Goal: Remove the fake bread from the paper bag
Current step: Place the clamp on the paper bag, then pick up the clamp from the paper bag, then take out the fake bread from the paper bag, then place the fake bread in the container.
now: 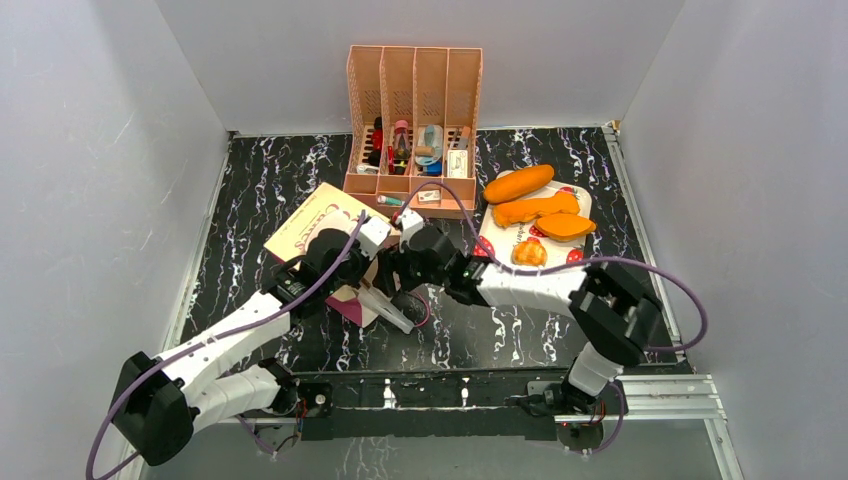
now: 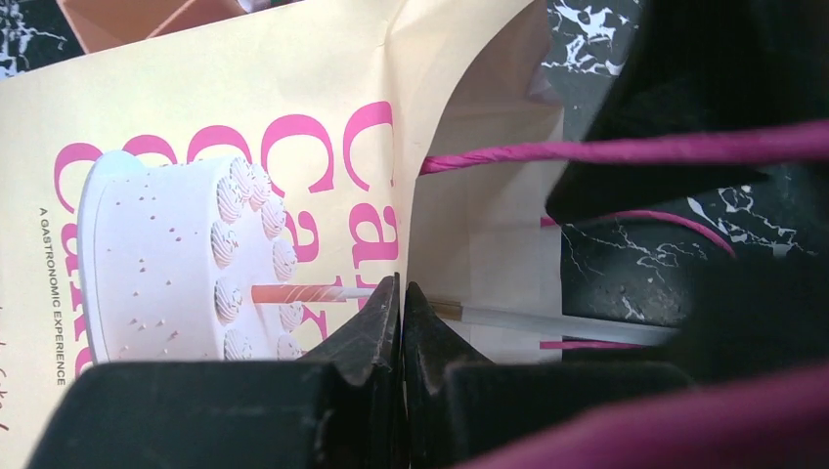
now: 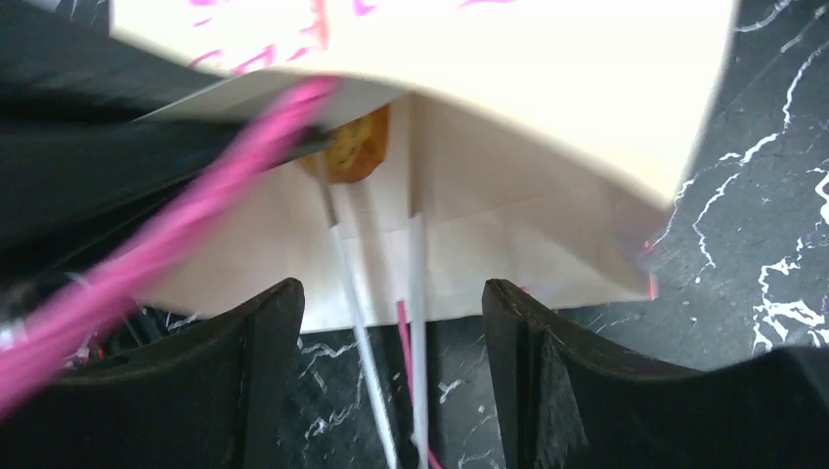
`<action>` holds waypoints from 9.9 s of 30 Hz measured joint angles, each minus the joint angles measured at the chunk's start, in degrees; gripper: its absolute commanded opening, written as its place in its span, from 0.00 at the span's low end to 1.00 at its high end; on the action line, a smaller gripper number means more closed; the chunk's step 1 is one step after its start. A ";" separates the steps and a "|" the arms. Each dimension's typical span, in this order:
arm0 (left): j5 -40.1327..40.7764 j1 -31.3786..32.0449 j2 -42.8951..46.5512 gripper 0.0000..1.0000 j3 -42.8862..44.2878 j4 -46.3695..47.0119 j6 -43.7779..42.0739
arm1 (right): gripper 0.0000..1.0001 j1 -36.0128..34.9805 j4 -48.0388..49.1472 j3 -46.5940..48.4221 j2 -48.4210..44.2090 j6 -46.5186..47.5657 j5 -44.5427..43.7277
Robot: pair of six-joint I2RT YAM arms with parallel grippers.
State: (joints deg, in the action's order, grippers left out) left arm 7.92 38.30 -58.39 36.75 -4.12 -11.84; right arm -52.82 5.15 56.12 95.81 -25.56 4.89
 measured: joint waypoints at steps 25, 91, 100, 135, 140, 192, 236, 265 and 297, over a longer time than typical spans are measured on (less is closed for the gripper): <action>-3.93 -0.33 0.24 0.00 1.81 -5.97 1.03 | 0.59 -14.97 29.03 -18.84 0.07 7.91 -21.38; -5.44 -1.77 5.25 0.00 3.04 -11.34 2.47 | 0.45 -13.81 22.12 -21.31 -4.96 1.57 -17.94; -5.60 -1.77 4.50 0.00 3.04 -11.26 2.47 | 0.46 -13.81 17.70 -21.24 -7.21 -0.79 -13.68; -3.98 -1.86 2.08 0.00 2.89 -9.01 3.56 | 0.00 -13.75 2.19 -6.19 4.37 -4.87 -9.40; -1.81 -1.81 1.55 0.00 2.91 -8.15 3.96 | 0.00 -13.53 -2.75 -6.21 -0.07 -4.90 -10.78; 8.96 -8.57 -10.25 0.00 16.17 -13.03 15.43 | 0.00 -7.06 -51.28 -10.91 -34.40 -34.42 -51.06; 2.93 -8.57 -3.34 0.00 13.81 -12.28 16.41 | 0.38 23.69 -34.84 -16.63 -29.86 -18.71 -40.13; 2.47 -8.57 -3.34 0.00 13.81 -12.33 16.61 | 0.35 23.69 -36.52 -17.59 -38.45 -20.41 -39.60; -1.03 -8.59 -4.31 0.00 13.35 -11.37 15.89 | 0.32 23.32 -29.24 -12.68 -40.54 -7.54 -39.15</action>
State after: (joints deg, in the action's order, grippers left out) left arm 6.90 29.71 -62.70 50.11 -15.49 4.05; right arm -29.50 -24.10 43.44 55.27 -33.10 -34.26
